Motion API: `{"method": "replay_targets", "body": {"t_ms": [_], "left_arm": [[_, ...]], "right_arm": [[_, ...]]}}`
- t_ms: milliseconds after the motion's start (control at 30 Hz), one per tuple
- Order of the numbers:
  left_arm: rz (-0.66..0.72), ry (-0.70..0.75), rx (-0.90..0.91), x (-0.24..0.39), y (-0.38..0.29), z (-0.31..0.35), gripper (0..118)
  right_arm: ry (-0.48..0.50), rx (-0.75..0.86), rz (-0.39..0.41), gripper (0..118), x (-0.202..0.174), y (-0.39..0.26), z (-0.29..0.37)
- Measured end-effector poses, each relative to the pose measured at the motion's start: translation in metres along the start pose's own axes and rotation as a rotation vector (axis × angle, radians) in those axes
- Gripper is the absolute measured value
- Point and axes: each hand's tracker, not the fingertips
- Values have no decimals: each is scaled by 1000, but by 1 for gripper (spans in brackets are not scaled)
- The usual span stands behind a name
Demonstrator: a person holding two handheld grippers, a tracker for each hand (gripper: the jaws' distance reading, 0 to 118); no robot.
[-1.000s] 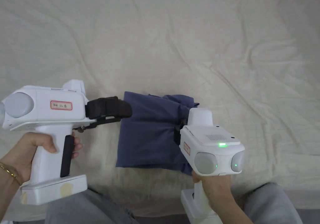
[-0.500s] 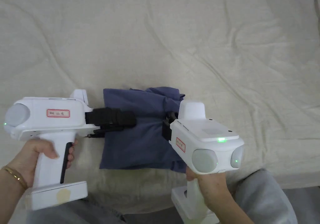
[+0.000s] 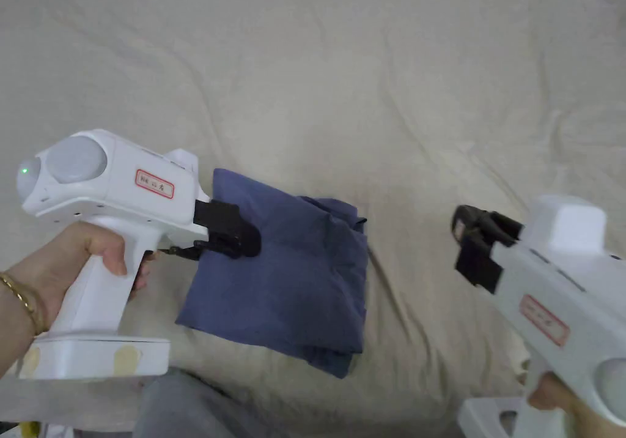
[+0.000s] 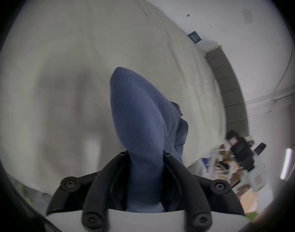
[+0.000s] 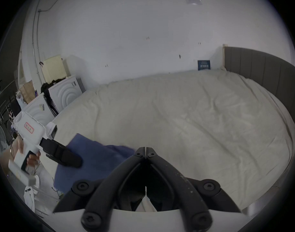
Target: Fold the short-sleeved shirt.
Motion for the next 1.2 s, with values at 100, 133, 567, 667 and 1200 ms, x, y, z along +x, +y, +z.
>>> {"method": "replay_targets", "body": {"t_ms": [100,133,567,667,1200], "left_arm": [[23,184,30,-48,16,48,25],[25,239,47,-67,21,63,25],[186,1093,224,-256,85,143,37],[123,1309,260,-272,80,141,86],[-179,829,1025,-16,27,207,0]], "right_arm": [[2,22,1,2,3,7,11],[0,24,-2,2,3,9,13],[-39,-60,-16,2,-21,6,-14],[-44,-67,-5,2,-16,5,-19],[-15,152,114,2,4,54,49]]}}
